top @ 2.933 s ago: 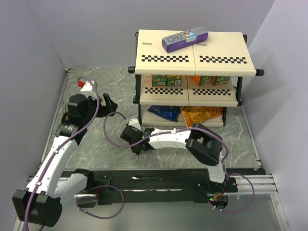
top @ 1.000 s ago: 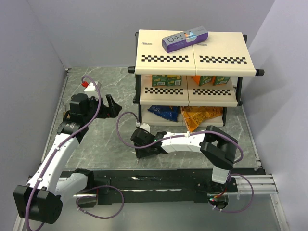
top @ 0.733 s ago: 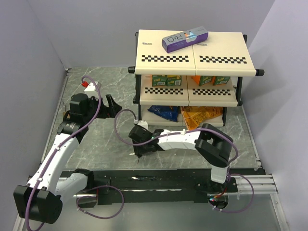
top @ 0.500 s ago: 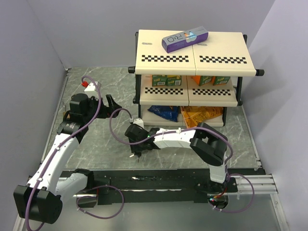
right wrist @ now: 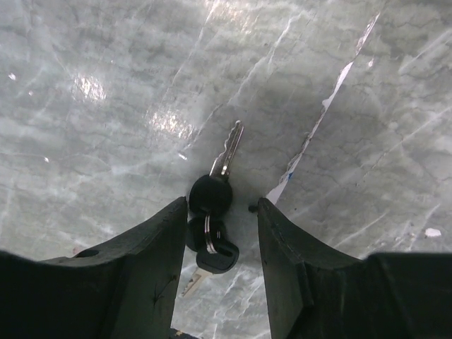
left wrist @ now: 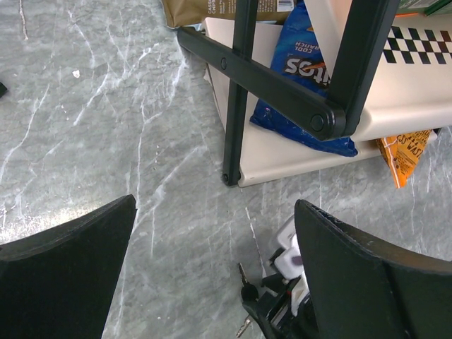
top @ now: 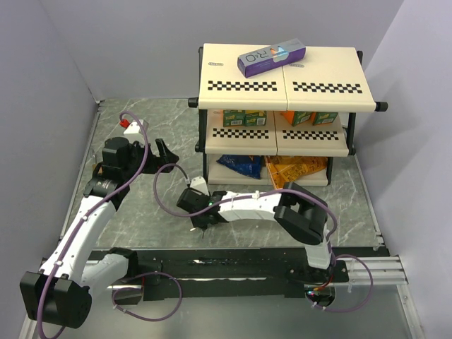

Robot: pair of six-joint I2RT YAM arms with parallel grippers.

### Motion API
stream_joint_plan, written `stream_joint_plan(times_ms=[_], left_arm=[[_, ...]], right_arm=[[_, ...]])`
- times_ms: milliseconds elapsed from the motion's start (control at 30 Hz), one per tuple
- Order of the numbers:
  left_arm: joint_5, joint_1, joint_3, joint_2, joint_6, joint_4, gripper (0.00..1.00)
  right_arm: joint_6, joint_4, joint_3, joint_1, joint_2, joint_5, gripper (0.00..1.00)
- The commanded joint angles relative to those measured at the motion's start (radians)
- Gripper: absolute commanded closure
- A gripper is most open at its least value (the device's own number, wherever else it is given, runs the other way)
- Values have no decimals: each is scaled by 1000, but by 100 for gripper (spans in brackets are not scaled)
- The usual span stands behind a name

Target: Unlock with the key

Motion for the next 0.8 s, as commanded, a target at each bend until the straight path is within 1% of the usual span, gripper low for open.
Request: stream_joint_plan(times_ms=[0,267,367,600,733,767], left_arm=[[29,-2,2,-3,-18,37,1],[29,-2,1,-3,-20,39,1],[29,-2,2,-3,-20,36,1],[17,-2,5,0,-18,30,0],[-51,-3,13,-5,-32,7,0],[-66,-4,13,-5,-37,7,1]], right_arm=[[-26,-123,69,31,61,54,49],[-45,-133,108,37,93,62,50],[-48,-124,112,36,99,54,52],[-57,-140,145,34,132,57,61],[-37,-166,138,34,139,76,68],[-32,-164,130,31,130,77,71]])
